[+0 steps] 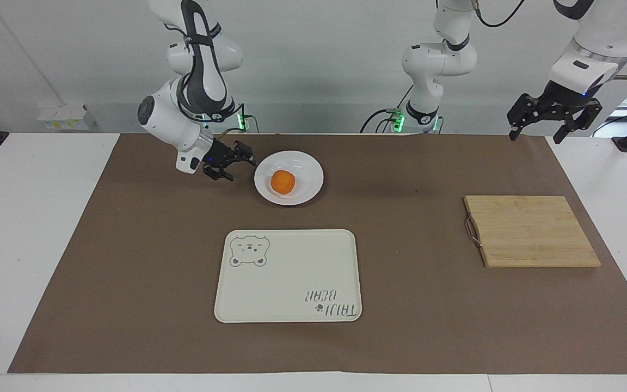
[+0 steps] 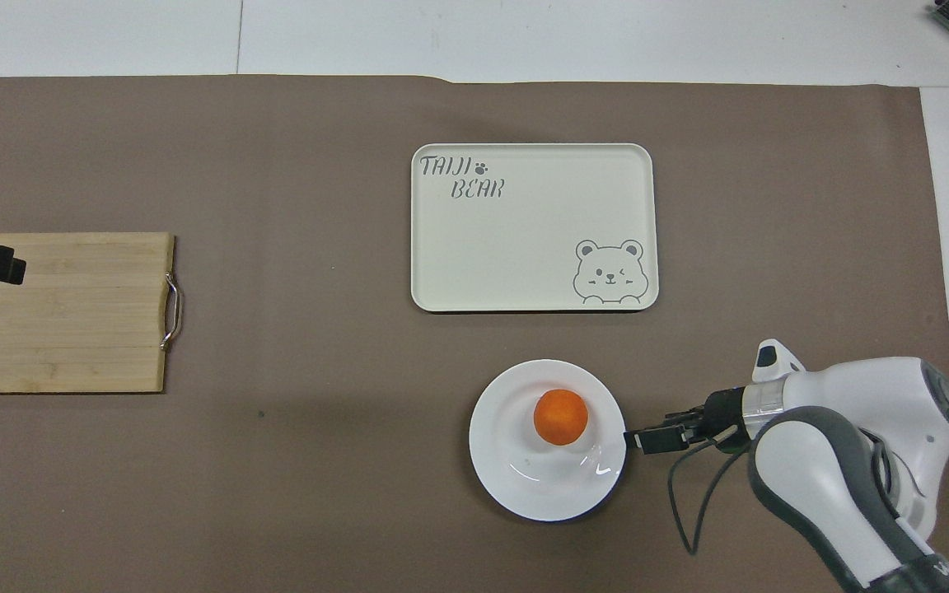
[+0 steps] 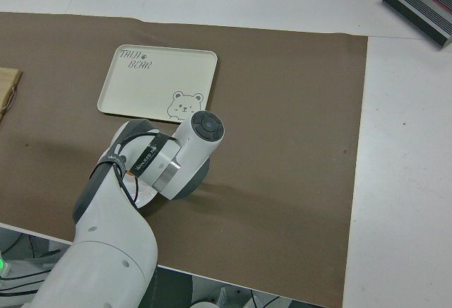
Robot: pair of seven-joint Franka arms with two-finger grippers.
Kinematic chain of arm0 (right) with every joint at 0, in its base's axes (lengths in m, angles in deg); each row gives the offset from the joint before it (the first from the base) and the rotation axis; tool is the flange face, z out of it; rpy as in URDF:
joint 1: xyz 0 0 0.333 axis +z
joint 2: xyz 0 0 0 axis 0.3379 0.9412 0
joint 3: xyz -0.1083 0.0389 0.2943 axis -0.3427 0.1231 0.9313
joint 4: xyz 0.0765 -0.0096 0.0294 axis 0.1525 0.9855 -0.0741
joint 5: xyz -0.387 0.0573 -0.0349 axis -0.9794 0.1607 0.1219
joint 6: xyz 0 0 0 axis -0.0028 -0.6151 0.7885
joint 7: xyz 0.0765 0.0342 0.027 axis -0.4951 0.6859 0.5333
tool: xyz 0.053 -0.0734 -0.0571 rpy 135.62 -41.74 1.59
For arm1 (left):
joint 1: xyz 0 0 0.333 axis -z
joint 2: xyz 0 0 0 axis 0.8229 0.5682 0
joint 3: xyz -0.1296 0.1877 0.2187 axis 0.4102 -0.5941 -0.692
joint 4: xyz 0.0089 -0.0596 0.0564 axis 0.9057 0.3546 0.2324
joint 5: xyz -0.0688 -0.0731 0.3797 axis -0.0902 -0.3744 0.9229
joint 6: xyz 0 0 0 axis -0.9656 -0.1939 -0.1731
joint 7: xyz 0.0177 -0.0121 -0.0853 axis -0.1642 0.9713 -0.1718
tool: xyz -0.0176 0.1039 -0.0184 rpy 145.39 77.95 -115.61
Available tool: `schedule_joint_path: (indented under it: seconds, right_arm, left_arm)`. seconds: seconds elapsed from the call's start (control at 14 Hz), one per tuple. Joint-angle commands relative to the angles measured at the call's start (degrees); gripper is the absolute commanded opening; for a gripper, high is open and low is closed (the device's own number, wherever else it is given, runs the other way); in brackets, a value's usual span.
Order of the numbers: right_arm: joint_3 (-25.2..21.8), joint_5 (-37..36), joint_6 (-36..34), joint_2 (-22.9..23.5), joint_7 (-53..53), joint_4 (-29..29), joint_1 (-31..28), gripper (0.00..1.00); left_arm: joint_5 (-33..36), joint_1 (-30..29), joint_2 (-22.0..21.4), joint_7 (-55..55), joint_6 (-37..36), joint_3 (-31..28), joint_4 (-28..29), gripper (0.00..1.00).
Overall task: Place orange and plate with both arms
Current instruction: 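Reach the right gripper to the white plate's rim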
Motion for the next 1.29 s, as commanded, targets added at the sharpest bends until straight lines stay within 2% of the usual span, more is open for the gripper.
schedule_joint_path:
  seconds: [0.0,0.36,1.21]
  right_arm:
    - [0.0,4.3,1.5,1.0,2.8,2.0,-0.3,1.0]
    - [0.1,15.1,3.8,5.3,11.9,4.9,0.2,1.0]
    - [0.0,19.8,-0.2,4.4,11.2,5.7,0.8,1.0]
  left_arm:
    - [0.3,-0.7,-1.3,-2.3,-0.9,0.5,1.2,1.0]
    - [0.2,-0.8,-1.3,-2.9,-0.5,0.5,1.2,1.0]
    - [0.3,-1.0,-1.7,-4.7,-0.5,0.5,1.9,1.0]
